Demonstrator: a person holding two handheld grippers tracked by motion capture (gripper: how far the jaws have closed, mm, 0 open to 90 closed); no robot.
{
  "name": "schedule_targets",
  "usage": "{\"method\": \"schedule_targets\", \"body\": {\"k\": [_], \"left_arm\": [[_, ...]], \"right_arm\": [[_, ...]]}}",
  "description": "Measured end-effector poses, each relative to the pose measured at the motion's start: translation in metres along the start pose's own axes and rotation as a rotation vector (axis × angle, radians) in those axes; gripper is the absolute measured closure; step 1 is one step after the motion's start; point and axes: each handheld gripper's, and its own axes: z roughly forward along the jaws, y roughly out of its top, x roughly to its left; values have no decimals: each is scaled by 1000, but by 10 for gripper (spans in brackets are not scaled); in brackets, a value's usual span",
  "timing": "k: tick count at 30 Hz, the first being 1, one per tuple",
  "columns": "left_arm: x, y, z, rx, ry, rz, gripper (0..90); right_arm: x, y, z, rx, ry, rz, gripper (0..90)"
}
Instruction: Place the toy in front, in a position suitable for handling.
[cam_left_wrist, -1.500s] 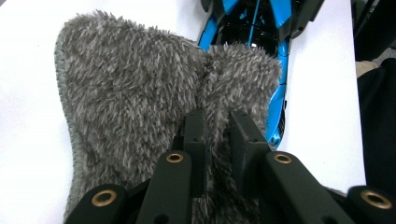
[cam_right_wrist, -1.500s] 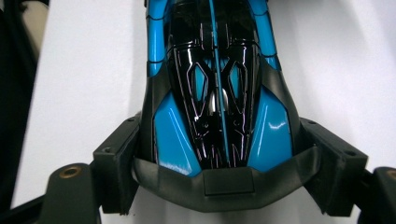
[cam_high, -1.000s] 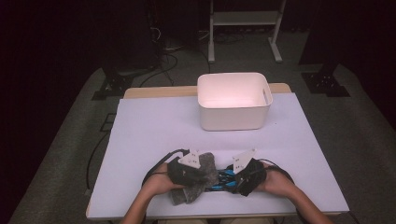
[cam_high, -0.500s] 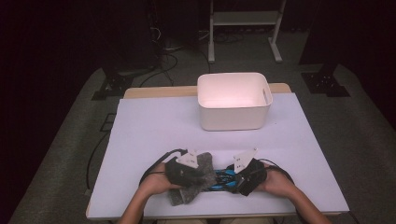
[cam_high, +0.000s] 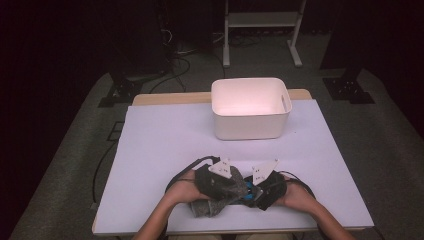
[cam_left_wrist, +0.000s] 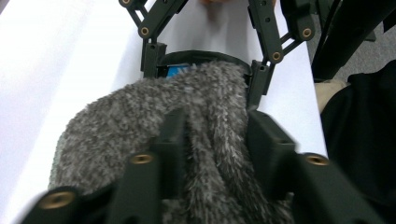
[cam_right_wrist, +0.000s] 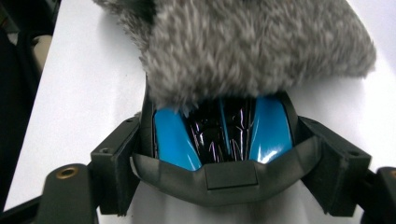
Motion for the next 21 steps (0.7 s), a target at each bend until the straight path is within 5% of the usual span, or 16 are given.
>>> {"method": "schedule_targets", "body": {"k": [4, 12, 19, 21], "left_arm": [[-4, 8, 0, 7, 16, 7, 413], [3, 16, 20, 43, 49, -25, 335], [3, 18, 19, 65, 54, -10, 676], [1, 22, 22, 75, 37, 21, 732]], "right_arm": [[3, 0, -2, 6, -5, 55, 170], [5, -14, -9, -51, -14, 91, 176], [5, -12, -7, -66, -25, 80, 224], [6, -10, -6, -59, -35, 60, 228]]}}
